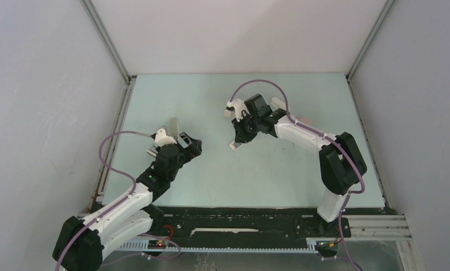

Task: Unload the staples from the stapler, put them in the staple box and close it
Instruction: Place the staple in the staple box.

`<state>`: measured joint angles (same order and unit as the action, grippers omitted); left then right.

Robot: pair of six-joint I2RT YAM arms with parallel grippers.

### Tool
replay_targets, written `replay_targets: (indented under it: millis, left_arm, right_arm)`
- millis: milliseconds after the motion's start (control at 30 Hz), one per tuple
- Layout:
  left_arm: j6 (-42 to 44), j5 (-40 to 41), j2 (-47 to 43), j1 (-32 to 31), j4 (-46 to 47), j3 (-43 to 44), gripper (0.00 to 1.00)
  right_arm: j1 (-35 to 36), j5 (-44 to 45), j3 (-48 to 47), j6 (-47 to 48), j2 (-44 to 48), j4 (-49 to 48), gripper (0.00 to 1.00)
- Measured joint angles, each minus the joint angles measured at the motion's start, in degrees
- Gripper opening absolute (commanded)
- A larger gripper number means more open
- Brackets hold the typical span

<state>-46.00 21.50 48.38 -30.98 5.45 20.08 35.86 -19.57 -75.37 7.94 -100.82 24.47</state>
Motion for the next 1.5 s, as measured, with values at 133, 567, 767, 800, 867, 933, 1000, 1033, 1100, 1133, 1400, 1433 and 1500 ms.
replay_targets:
  millis: [133, 567, 767, 800, 867, 933, 1000, 1033, 1100, 1133, 1400, 1433, 1500]
  left_arm:
    - [0.1, 0.4, 0.0, 0.0, 0.0, 0.0, 0.99]
    - [1.0, 1.3, 0.0, 0.0, 0.0, 0.0, 0.99]
    - [1.2, 1.9, 0.0, 0.1, 0.0, 0.0, 0.99]
    - [1.3, 2.0, 0.1, 0.1, 0.0, 0.0, 0.99]
    - [1.5, 2.0, 0.4, 0.2, 0.0, 0.0, 0.99]
    - [1.5, 2.1, 0.4, 0.3, 0.0, 0.0, 0.99]
    - [1.5, 2.3, 0.4, 0.3, 0.0, 0.0, 0.99]
    - [1.5, 2.3, 0.4, 0.3, 0.0, 0.0, 0.99]
    - [1.5, 2.4, 0.4, 0.3, 0.0, 0.0, 0.99]
    - [1.5, 2.4, 0.4, 0.4, 0.0, 0.0, 0.99]
    - [1.5, 2.4, 0.4, 0.6, 0.0, 0.0, 0.99]
    - [1.5, 2.4, 0.4, 0.6, 0.0, 0.0, 0.99]
    - [1.5, 2.4, 0.4, 0.6, 0.0, 0.0, 0.99]
  right_arm:
    - [0.3, -0.3, -1.4, -0.5, -1.4, 0.2, 0.11]
    - [0.7, -0.7, -6.6, -0.9, -4.3, 1.0, 0.11]
    - [1.1, -0.7, -9.7, -1.1, -7.1, 1.4, 0.11]
    - [1.2, -0.6, -10.5, -1.1, -7.7, 1.6, 0.12]
    - [1.5, -0.3, -12.1, -1.1, -9.0, 1.7, 0.11]
    - [1.7, 0.2, -13.5, -1.2, -10.2, 2.2, 0.11]
    - [1.9, 0.8, -14.2, -1.4, -11.0, 2.7, 0.11]
    - [1.9, 1.2, -14.2, -1.4, -11.1, 2.8, 0.11]
    - [2.0, 2.1, -14.2, -1.5, -11.3, 3.5, 0.11]
    - [2.0, 2.6, -14.2, -1.5, -11.3, 3.6, 0.11]
    - [2.0, 5.4, -13.1, -1.9, -11.3, 3.7, 0.12]
    - [2.0, 5.6, -12.7, -1.9, -11.3, 3.6, 0.12]
    - [2.0, 5.6, -11.8, -1.9, -11.3, 3.1, 0.12]
